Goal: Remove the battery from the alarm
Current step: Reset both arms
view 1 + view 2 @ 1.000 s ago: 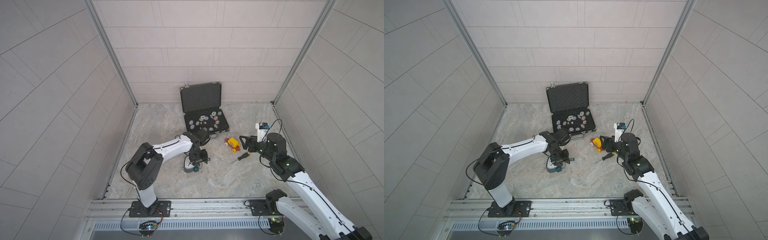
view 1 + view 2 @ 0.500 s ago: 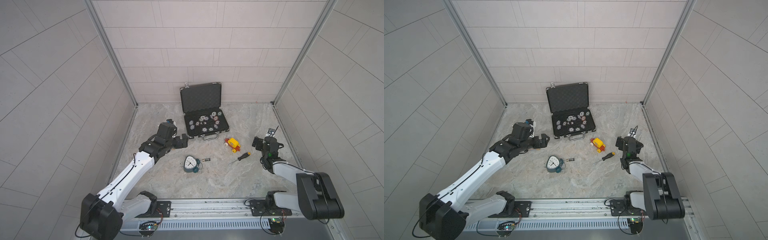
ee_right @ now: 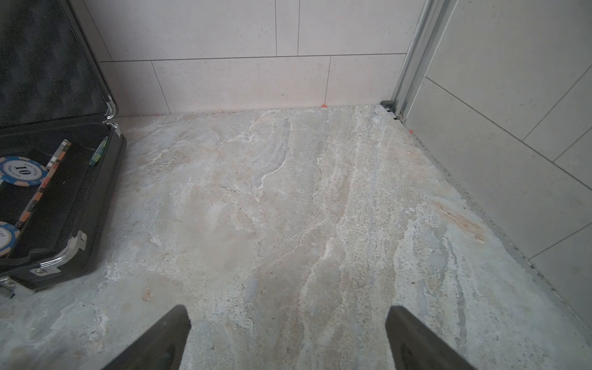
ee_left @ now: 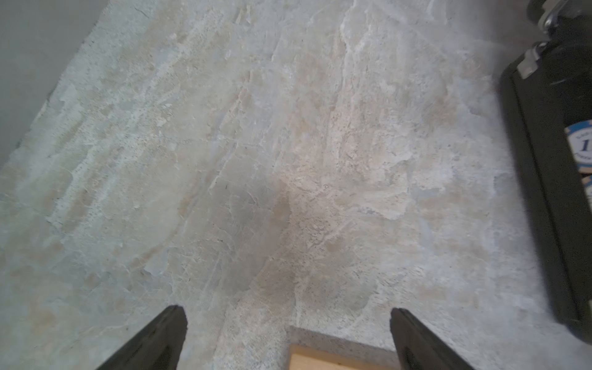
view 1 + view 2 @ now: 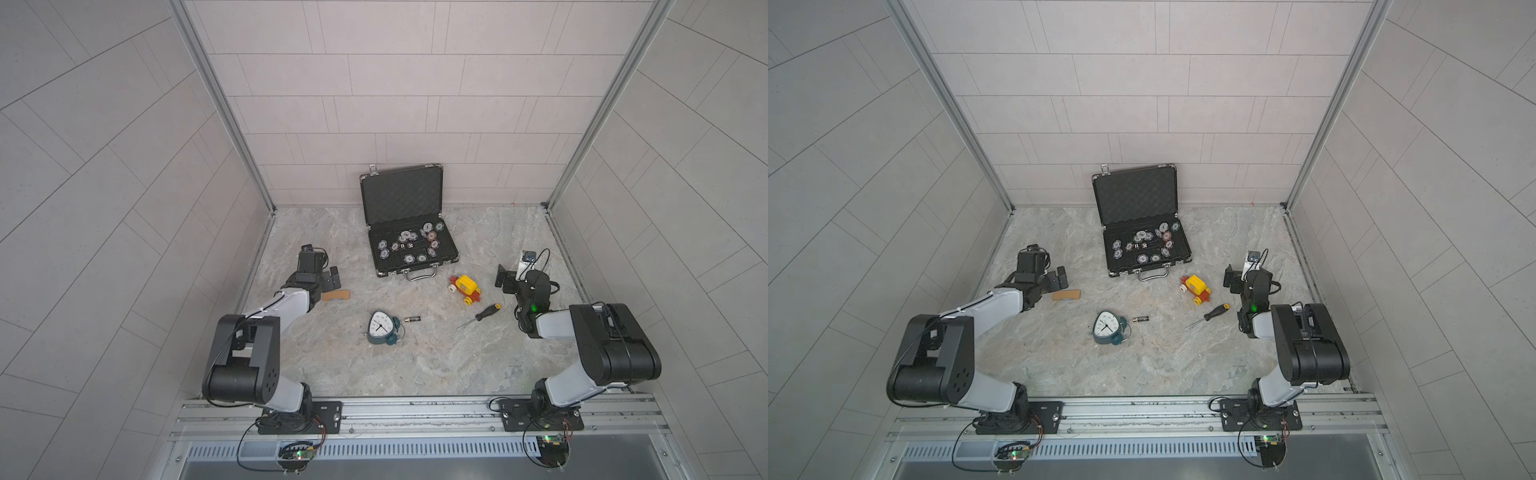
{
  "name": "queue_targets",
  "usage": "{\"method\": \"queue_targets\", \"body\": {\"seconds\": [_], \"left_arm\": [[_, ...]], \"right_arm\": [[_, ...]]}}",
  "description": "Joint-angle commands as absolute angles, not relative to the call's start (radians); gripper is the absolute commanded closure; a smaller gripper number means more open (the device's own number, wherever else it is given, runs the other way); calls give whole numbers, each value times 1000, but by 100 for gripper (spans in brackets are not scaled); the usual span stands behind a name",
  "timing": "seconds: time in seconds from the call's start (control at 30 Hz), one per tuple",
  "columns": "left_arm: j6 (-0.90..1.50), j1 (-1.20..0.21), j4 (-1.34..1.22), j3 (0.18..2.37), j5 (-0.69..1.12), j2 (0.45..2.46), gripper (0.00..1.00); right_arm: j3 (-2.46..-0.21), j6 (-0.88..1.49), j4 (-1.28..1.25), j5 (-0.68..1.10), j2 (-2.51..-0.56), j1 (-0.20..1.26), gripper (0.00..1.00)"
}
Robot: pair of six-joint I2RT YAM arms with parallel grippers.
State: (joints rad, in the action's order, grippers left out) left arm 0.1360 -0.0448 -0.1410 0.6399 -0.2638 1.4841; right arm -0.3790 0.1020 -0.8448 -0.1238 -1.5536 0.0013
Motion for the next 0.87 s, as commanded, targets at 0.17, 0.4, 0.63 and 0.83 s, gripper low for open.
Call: {"method": "queue_targets", "body": {"seconds": [0.17, 0.4, 0.63, 0.83], "left_arm": [[22, -33, -817, 433, -142, 1569, 0], [17, -34, -710, 461, -136, 1531, 0], [17, -34, -715, 457, -136, 1531, 0], [17, -34, -713, 457, -136, 1531, 0]], "right_arm": [[-389, 88, -848, -110, -1535, -1, 0], [-200, 116, -1193, -194, -1525, 0, 0], [-179, 129, -1240, -218, -1537, 0, 0], [-177, 127, -1249, -218, -1542, 0, 0]]}}
